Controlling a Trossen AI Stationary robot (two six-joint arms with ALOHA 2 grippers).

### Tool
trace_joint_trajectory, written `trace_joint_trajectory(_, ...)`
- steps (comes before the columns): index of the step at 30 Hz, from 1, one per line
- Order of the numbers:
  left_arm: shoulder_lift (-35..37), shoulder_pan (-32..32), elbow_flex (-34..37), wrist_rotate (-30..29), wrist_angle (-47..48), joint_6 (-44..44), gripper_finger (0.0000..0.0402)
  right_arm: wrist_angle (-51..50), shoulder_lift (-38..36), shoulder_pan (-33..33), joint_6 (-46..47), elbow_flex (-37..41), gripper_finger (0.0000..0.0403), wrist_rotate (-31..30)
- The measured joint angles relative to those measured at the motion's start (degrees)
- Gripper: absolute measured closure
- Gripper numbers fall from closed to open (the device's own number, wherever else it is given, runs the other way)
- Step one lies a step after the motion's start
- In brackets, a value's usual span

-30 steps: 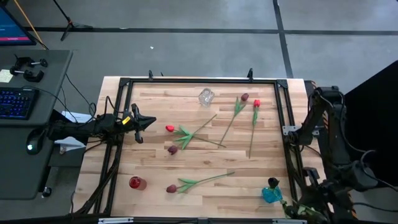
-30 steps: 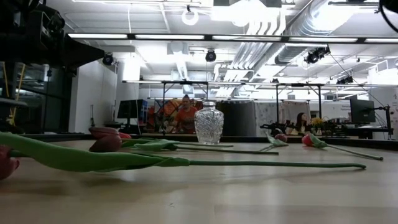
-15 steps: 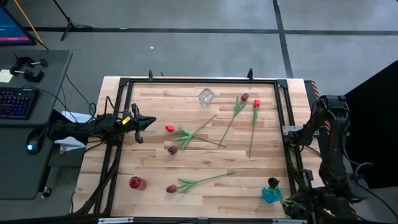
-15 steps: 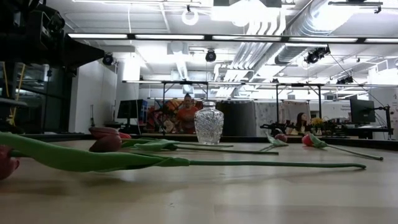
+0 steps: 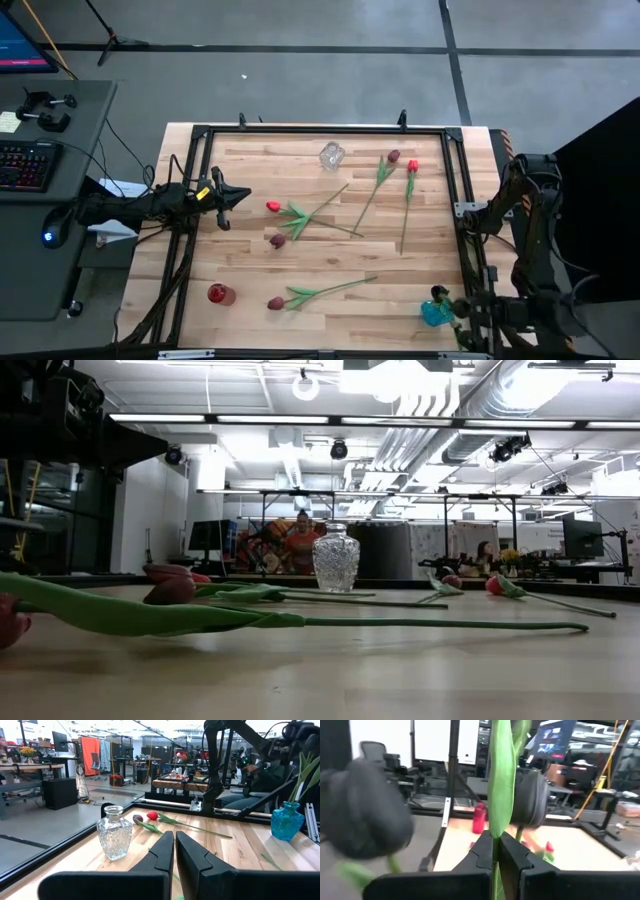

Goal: Sort flowers into vase by color
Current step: Put the black flower into the blue vase

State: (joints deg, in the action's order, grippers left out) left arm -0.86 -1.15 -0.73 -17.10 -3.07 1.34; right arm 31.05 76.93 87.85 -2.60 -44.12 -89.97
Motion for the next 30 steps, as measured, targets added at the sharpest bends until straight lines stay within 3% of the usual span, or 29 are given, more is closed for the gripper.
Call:
trace_joint_trajectory(7,0.00,-0.02,0.00,-0.02,0.02,-0.02,0.0394,-12.85,-0.04,-0.09,14.95,0.00,0.0403,-0.02)
trace_joint_trajectory(20,0.02,-0.02,0.00,0.00,0.00,-0.02,0.0394,-14.08,-0.05,1.21,15.61,0.00,0.0399,-0.02)
trace_joint_trajectory(24,0.01,-0.01,0.00,0.00,0.00,-0.02,0.0394,-13.79,-0.05,1.78,15.61,0.00,0.0360,-0.02)
trace_joint_trajectory(30,0.00,0.00,0.00,0.00,0.00,-0.02,0.0394,-12.81,-0.05,2.21,15.02,0.00,0.0266,-0.02)
